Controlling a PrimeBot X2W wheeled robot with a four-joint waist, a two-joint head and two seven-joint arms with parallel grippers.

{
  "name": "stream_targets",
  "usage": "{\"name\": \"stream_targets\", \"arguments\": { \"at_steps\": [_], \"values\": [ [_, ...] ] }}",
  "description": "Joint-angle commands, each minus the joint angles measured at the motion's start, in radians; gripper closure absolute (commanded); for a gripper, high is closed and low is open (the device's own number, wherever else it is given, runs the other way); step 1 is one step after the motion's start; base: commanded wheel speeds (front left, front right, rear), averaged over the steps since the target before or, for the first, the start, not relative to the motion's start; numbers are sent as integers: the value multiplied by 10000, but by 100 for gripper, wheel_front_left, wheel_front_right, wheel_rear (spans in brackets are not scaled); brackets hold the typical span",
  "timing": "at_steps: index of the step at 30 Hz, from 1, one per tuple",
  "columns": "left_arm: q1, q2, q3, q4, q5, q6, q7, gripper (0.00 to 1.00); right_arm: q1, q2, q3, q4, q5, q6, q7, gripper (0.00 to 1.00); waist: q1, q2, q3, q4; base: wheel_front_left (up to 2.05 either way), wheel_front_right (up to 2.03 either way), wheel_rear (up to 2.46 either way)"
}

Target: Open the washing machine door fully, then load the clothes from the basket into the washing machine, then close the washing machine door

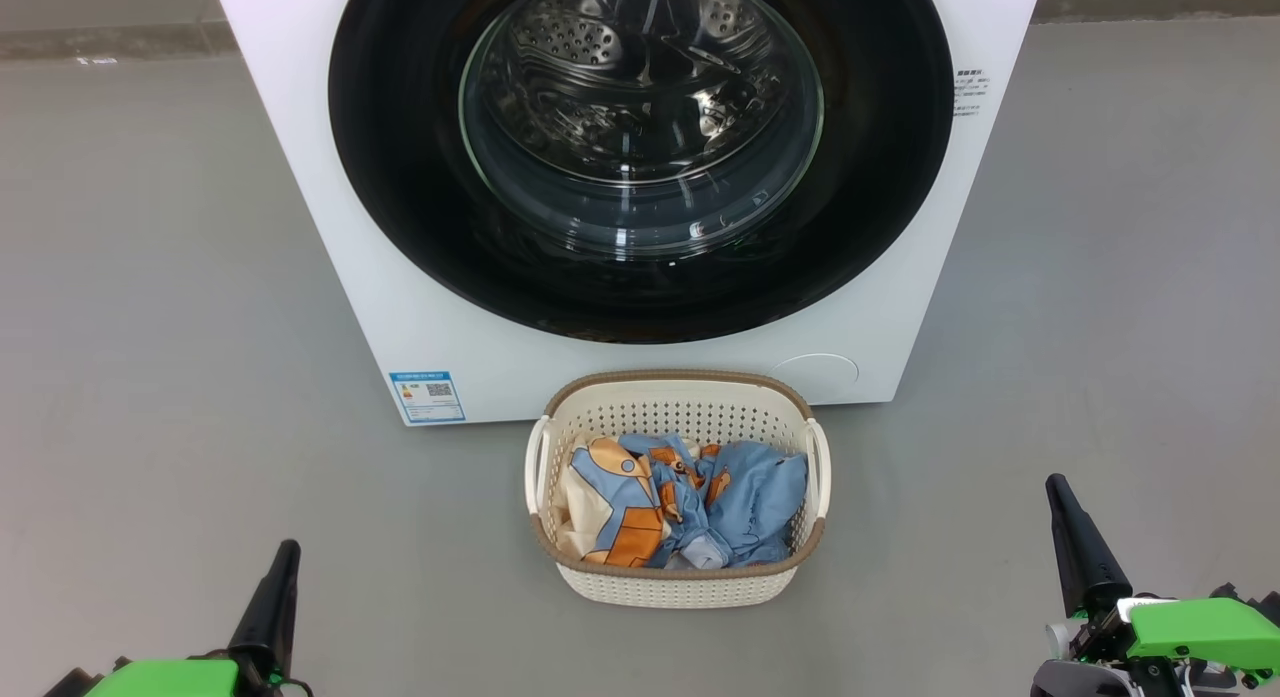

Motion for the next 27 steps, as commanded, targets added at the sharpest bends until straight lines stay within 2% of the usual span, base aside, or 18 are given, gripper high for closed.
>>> {"name": "stream_targets", "arguments": {
  "at_steps": [1, 14, 15, 20, 24, 27],
  "values": [
    [-420, 137, 327, -195, 149, -100, 59, 100, -226, -37, 235, -246, -47, 16, 75, 100, 0, 0, 0, 0, 0, 0, 0],
    [-420, 137, 327, -195, 149, -100, 59, 100, -226, -37, 235, -246, -46, 16, 75, 100, 0, 0, 0, 0, 0, 0, 0],
    [12, -6, -7, 24, -8, 10, -4, 0, 6, 2, 2, 32, 2, 0, -4, 0, 0, 0, 0, 0, 0, 0, 0],
    [175, -108, -64, 235, -19, 19, -68, 0, 106, 61, 38, 279, 20, 0, -48, 0, 1, 0, 6, 3, 0, 0, 0],
    [139, -100, -102, 134, -34, 15, -186, 0, 66, 58, 105, 198, 58, 1, -139, 0, 22, 0, -19, 12, 0, 0, 0],
    [125, -94, -129, 53, -29, 12, -276, 0, 42, 56, 164, 121, 66, 1, -215, 0, 9, 0, -18, 17, 0, 0, 0]
  ]
}}
